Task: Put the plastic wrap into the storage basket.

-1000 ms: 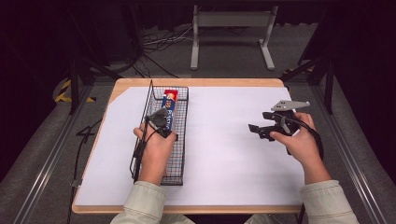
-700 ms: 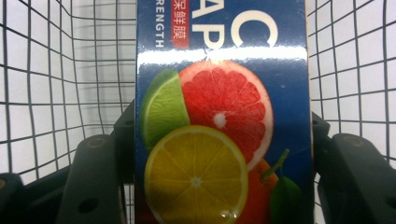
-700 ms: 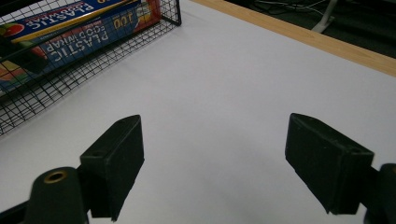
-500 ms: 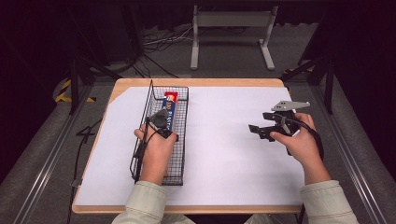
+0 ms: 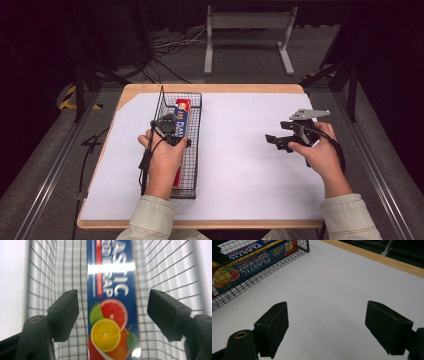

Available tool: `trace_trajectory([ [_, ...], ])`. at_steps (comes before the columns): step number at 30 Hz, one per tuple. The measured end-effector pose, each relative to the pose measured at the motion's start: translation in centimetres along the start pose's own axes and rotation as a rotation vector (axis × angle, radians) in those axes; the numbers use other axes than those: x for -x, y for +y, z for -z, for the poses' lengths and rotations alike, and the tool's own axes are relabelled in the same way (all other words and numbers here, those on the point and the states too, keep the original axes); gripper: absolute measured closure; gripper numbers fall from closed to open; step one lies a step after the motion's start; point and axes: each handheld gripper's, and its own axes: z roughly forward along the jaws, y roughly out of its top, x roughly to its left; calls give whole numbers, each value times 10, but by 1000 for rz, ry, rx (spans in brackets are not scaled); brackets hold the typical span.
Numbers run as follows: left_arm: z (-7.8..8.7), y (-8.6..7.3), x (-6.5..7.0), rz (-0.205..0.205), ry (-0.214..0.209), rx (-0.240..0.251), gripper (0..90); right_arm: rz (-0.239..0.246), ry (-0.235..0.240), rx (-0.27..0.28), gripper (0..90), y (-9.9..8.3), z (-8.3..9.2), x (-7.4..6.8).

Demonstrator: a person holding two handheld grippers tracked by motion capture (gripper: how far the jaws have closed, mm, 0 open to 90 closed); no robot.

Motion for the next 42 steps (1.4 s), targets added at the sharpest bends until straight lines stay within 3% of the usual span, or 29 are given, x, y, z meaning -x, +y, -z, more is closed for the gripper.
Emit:
trace_trajectory([
  [6,33,12,-15,-17,-26,136,253,-9,2,3,197,-4,-2,1],
  [13,47,26,-41,-25,-42,140,252,-16,1,0,197,-7,-4,2],
  [14,49,29,-49,-40,-53,143,250,-17,1,1,197,-7,-4,3],
  [16,51,31,-62,-83,-54,193,237,-18,-4,8,197,-9,-3,5],
  [18,52,30,-80,-133,-95,234,219,-15,-7,16,197,-11,-1,7],
  [19,52,30,-80,-133,-95,234,228,-15,-7,16,197,-11,-1,7],
  [20,54,25,-102,-188,-113,263,249,-20,-11,26,198,-14,2,10],
  [21,54,25,-102,-188,-113,263,253,-20,-11,26,198,-14,2,10],
  [23,53,19,-120,-198,-154,292,252,-33,-16,37,197,-17,4,14],
  [25,51,11,-137,-237,-152,321,260,-38,-20,40,197,-20,5,17],
  [27,47,3,-153,-268,-177,343,252,-36,-21,45,197,-24,6,19],
  [30,37,-12,-171,-313,-193,347,240,-38,-36,48,197,-30,5,23],
  [32,29,-21,-182,-315,-191,351,240,-37,-35,50,197,-34,3,25],
  [36,7,-39,-198,-282,-185,344,237,-29,-43,27,197,-39,-1,27],
  [40,-6,-51,-203,-254,-187,373,224,-28,-43,21,197,-44,-3,27],
  [42,-9,-53,-207,-241,-212,372,213,-22,-46,23,197,-46,-3,27],
])
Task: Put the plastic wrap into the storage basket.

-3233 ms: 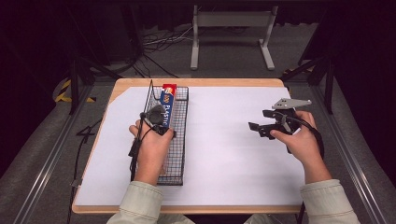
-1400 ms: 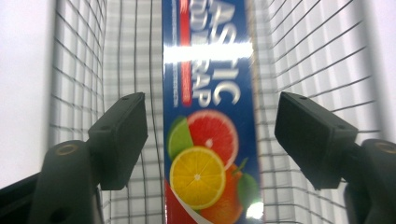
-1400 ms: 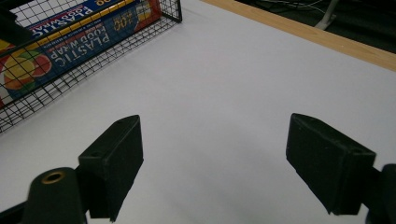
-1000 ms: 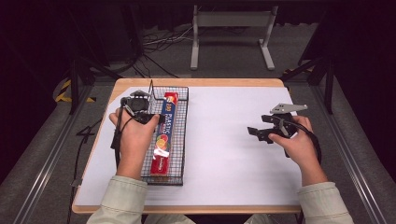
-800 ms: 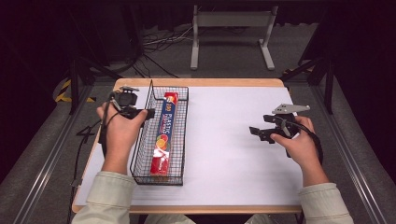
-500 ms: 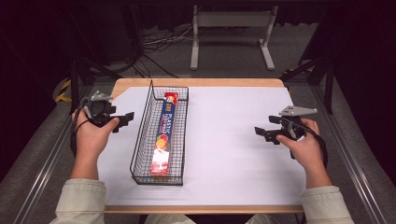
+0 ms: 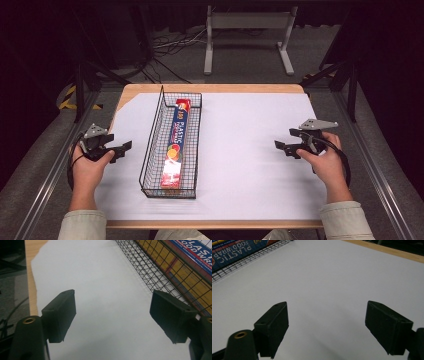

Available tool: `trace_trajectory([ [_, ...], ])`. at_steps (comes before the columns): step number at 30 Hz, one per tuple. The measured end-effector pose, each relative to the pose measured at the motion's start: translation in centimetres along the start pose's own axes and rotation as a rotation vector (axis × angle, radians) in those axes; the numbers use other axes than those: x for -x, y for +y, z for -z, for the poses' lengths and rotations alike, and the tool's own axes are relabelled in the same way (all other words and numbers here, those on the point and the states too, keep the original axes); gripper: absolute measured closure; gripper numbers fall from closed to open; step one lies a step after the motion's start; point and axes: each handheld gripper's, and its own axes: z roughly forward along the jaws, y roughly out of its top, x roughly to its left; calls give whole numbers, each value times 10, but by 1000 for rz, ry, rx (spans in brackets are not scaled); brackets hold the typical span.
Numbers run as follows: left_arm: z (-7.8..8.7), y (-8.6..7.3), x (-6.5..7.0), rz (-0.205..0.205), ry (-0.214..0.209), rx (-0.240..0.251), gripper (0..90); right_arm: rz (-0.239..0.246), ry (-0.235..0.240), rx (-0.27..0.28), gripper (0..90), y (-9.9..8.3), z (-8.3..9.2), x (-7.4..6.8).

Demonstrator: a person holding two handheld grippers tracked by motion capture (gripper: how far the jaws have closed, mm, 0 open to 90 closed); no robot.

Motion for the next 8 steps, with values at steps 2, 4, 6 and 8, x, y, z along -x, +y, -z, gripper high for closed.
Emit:
trace_trajectory([
  [2,0,0,2,4,-6,1,201,-9,1,6,197,-2,1,1],
  [4,-1,1,3,-4,-5,-8,193,-13,2,6,197,-3,1,2],
  [6,-1,1,4,-4,-3,-16,179,-14,2,6,197,-3,1,3],
  [8,0,2,5,-8,-3,-16,178,-15,2,6,197,-3,0,3],
])
